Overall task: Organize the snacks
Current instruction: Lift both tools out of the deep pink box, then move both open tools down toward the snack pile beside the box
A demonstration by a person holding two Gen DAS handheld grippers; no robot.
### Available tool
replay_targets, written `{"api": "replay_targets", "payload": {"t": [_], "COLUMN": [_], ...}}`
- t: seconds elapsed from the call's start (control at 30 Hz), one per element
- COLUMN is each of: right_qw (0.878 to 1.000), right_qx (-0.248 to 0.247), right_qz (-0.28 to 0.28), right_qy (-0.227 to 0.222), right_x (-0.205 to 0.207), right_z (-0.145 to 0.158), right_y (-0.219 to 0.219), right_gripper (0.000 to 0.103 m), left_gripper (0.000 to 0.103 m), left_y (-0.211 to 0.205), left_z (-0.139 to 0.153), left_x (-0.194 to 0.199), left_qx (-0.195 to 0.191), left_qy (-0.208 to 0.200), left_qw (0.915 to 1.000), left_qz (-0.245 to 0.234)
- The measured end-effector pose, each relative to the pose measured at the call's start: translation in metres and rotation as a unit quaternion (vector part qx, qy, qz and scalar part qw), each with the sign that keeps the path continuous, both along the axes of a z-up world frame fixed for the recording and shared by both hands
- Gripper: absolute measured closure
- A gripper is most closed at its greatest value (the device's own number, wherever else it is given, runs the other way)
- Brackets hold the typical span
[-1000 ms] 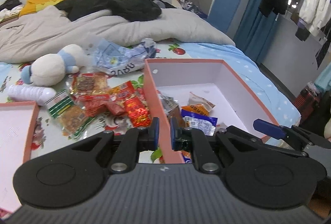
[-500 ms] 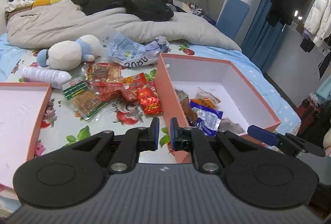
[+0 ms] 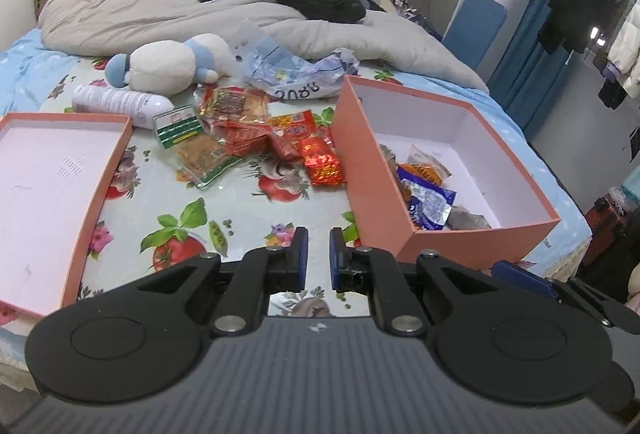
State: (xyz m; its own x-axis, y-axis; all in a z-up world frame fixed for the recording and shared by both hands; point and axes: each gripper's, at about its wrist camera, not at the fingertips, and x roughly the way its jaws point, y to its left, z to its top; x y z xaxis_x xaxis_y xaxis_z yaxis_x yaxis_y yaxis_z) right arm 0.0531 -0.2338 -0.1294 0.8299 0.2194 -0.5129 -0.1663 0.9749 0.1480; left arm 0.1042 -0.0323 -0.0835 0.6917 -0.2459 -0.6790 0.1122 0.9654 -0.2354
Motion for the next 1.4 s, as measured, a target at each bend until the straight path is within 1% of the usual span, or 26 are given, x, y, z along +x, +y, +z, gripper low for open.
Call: {"api": "replay_targets", "payload": {"t": [0.17, 0.6, 0.97, 1.07, 1.13, 1.17, 1.3, 1.33, 1.37, 1.4], "right_qw": [1.0, 0.999, 0.997, 0.997, 0.996, 0.996, 0.995, 0.995, 0.994, 0.994], "right_qx": [-0.006, -0.029, -0.054, -0.061, -0.066, -0.069, -0.078, -0.078, -0.077, -0.077], "right_qz": [0.004, 0.013, 0.038, 0.042, 0.045, 0.046, 0.048, 0.05, 0.053, 0.054], "right_qy": [0.002, 0.008, 0.027, 0.034, 0.036, 0.037, 0.042, 0.048, 0.051, 0.053], "right_x": [0.005, 0.027, 0.055, 0.063, 0.067, 0.069, 0.08, 0.085, 0.088, 0.093], "right_z": [-0.002, -0.007, -0.023, -0.027, -0.03, -0.031, -0.037, -0.039, -0.04, -0.041], "right_y": [0.008, 0.031, 0.059, 0.067, 0.072, 0.074, 0.081, 0.083, 0.084, 0.085], "right_gripper": [0.04, 0.04, 0.04, 0.04, 0.04, 0.04, 0.04, 0.04, 0.04, 0.04], "left_gripper": [0.09, 0.09, 0.09, 0.084, 0.081, 0.078, 0.074, 0.071, 0.065, 0.061], "left_y": [0.01, 0.042, 0.072, 0.077, 0.077, 0.078, 0.085, 0.087, 0.088, 0.091], "left_z": [-0.005, -0.019, -0.032, -0.038, -0.042, -0.045, -0.057, -0.059, -0.062, -0.065], "left_x": [0.002, 0.027, 0.062, 0.073, 0.078, 0.08, 0.09, 0.093, 0.097, 0.101], "left_qx": [-0.008, -0.025, -0.027, -0.028, -0.021, -0.018, -0.027, -0.026, -0.026, -0.027], "left_qy": [0.006, 0.022, 0.031, 0.042, 0.044, 0.046, 0.057, 0.06, 0.063, 0.065], "left_qw": [0.9999, 0.999, 0.998, 0.9981, 0.9983, 0.9983, 0.9973, 0.9971, 0.9969, 0.9966], "left_qz": [0.009, 0.029, 0.048, 0.037, 0.031, 0.031, 0.037, 0.039, 0.041, 0.044]}}
